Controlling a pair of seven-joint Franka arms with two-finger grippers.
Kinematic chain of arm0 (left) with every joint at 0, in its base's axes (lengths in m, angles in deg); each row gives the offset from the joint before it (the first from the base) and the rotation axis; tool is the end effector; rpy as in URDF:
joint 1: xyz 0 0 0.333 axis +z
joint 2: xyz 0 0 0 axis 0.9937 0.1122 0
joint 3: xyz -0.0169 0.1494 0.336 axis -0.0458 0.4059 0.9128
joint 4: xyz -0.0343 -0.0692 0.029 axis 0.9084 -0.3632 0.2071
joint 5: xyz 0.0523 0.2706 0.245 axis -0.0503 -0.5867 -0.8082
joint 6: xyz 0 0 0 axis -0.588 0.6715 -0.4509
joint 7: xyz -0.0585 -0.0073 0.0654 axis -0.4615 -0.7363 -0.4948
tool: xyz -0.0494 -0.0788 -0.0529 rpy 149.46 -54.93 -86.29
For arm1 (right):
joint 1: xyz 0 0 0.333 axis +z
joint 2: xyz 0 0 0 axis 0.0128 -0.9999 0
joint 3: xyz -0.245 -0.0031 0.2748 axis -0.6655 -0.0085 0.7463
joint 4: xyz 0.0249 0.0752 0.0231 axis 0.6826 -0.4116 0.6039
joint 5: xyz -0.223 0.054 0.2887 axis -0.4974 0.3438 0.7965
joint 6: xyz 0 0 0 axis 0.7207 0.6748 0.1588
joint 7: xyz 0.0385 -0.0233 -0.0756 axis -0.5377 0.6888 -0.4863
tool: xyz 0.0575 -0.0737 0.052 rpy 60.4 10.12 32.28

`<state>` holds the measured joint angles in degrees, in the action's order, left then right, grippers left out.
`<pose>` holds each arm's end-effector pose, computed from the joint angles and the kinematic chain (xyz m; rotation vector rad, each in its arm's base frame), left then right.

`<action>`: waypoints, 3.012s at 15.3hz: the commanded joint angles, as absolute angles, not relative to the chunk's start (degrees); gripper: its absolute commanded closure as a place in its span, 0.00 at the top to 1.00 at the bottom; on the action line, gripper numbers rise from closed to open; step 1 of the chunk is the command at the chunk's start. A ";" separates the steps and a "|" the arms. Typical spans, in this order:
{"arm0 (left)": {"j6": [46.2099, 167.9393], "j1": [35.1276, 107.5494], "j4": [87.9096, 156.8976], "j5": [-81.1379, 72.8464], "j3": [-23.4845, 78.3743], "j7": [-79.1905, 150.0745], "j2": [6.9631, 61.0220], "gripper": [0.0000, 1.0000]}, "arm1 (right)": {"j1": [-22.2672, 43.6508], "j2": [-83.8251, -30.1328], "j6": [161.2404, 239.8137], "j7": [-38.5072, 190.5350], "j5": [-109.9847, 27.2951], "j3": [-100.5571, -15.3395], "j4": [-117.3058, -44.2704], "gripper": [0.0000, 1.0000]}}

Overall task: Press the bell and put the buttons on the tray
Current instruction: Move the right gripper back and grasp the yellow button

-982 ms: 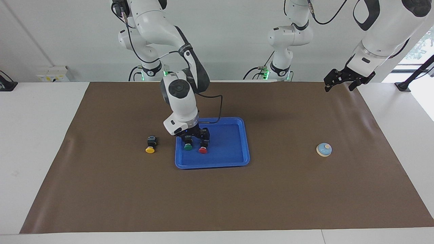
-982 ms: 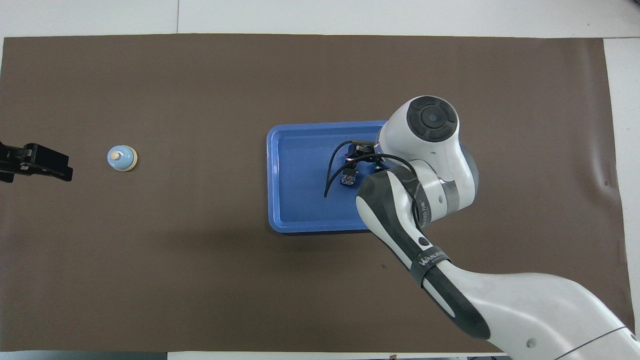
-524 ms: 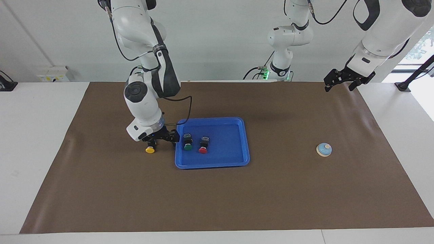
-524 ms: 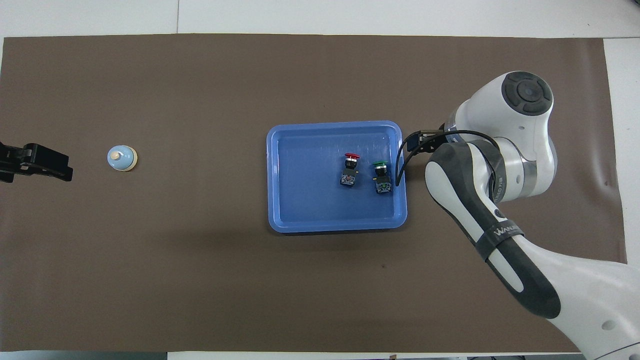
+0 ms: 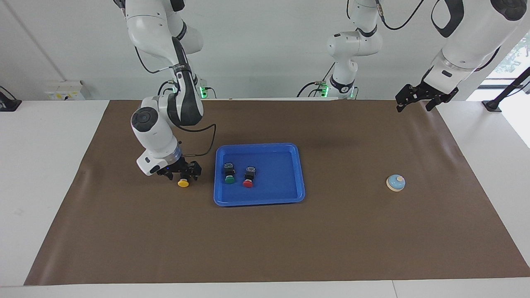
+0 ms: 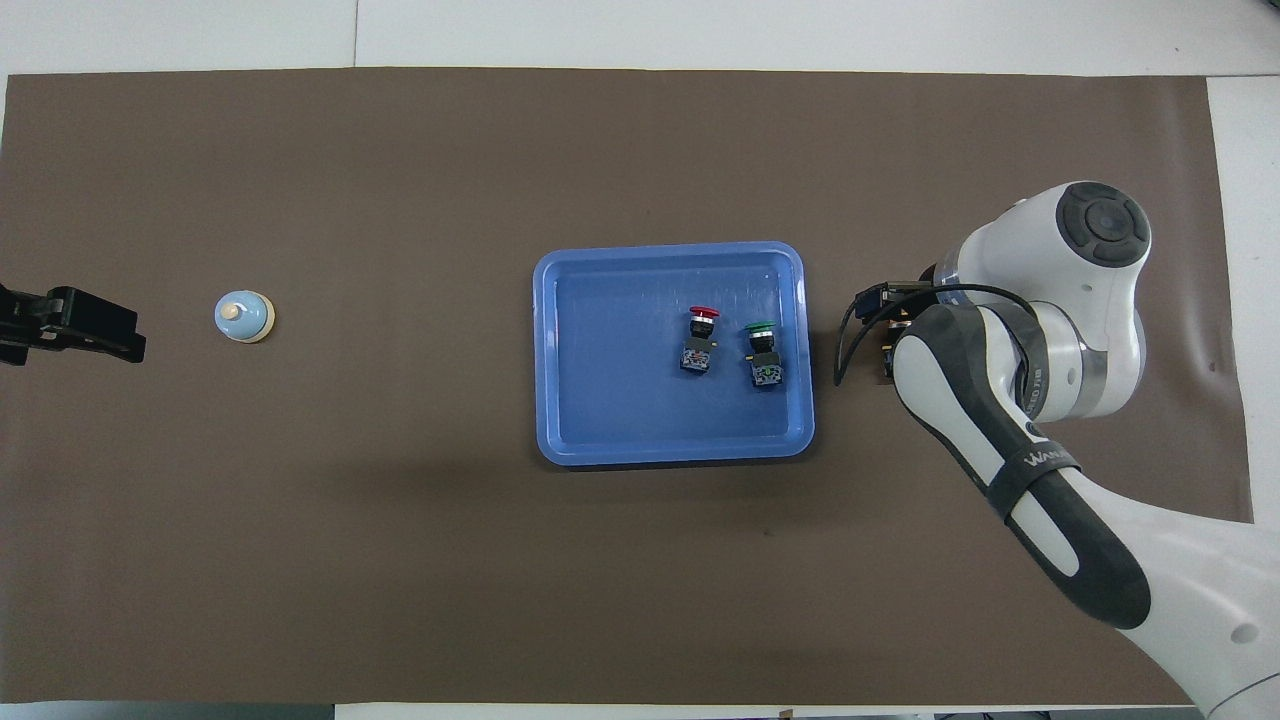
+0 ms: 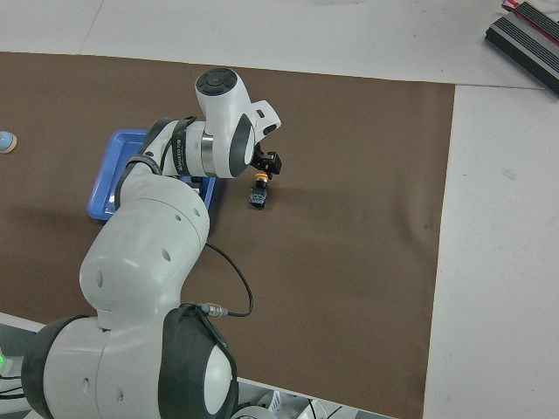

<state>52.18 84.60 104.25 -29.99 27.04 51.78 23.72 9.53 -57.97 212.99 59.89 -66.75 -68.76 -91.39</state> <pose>0.5138 -0.0204 0.6627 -3.1213 0.0884 0.1978 0.5919 0.0740 0.3861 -3.0889 0.1236 0.0254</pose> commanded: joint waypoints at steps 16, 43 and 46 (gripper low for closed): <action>52.01 84.61 104.61 -29.28 27.31 51.50 22.97 1.00 | 9.90 -57.55 218.98 59.40 -67.36 -68.05 -95.60 1.00; 52.01 84.61 104.61 -29.28 27.31 51.50 22.88 1.00 | 9.90 -57.72 220.65 58.96 -67.36 -67.96 -97.62 0.99; 52.01 84.61 104.61 -29.28 27.31 51.50 22.97 1.00 | 9.81 -57.20 220.57 59.14 -67.36 -67.96 -98.59 0.98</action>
<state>52.18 84.60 104.25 -29.99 27.04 51.78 23.71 10.17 -58.78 220.43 58.36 -66.75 -68.20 -96.67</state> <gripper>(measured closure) 0.000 0.009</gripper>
